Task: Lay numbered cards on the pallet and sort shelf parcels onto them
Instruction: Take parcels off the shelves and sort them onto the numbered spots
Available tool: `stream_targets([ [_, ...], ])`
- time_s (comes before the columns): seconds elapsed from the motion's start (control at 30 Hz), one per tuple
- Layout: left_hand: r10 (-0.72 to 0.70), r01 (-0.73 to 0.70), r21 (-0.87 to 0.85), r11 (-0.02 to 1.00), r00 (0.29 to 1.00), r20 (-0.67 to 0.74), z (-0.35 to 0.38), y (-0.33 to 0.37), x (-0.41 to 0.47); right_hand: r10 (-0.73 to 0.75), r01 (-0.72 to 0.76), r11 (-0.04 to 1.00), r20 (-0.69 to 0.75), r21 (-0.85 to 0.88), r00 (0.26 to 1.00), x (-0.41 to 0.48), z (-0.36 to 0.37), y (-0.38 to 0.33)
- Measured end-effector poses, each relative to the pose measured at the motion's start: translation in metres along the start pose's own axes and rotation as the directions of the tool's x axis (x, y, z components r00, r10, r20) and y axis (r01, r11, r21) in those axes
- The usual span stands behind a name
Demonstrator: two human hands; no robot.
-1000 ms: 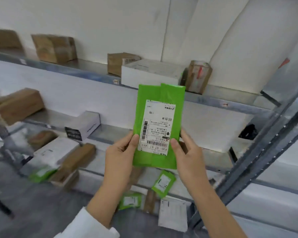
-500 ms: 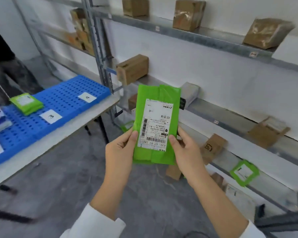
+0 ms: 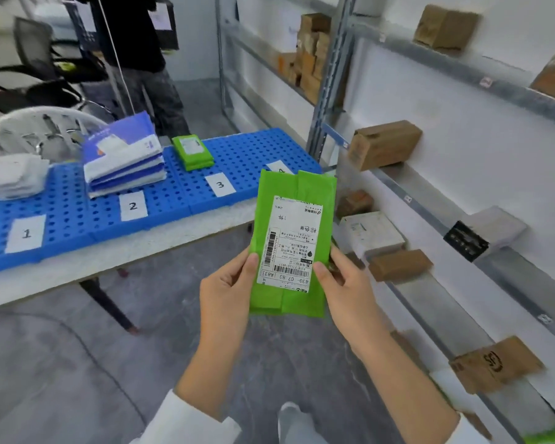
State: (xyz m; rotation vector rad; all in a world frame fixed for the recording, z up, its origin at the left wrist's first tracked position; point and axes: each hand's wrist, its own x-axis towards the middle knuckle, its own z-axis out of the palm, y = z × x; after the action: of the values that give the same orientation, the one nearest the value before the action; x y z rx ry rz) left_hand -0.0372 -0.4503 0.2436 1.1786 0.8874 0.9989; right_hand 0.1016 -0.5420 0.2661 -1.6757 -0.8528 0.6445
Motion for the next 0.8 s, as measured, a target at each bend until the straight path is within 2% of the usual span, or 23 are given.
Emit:
stream_targets([
  [0.2,0.027,-0.017,0.079,0.997,0.991,-0.128,-0.004,-0.011,0.061,0.005,-0.008,0.999,0.098,0.032,0.995,0.079,0.025,0.011],
  [0.4,-0.017,0.041,0.139,0.989,0.985,-0.17,0.046,-0.02,0.154,0.004,-0.007,1.0,0.12,0.022,0.993,0.188,0.011,0.028],
  [0.53,-0.055,0.075,0.128,0.989,0.987,-0.153,0.08,-0.017,0.212,0.009,-0.01,1.0,0.15,0.011,0.989,0.258,-0.006,0.035],
  [0.8,-0.066,0.081,0.053,0.995,0.966,-0.25,0.1,-0.008,0.286,0.038,-0.041,0.999,0.249,0.008,0.968,0.355,0.013,0.039],
])
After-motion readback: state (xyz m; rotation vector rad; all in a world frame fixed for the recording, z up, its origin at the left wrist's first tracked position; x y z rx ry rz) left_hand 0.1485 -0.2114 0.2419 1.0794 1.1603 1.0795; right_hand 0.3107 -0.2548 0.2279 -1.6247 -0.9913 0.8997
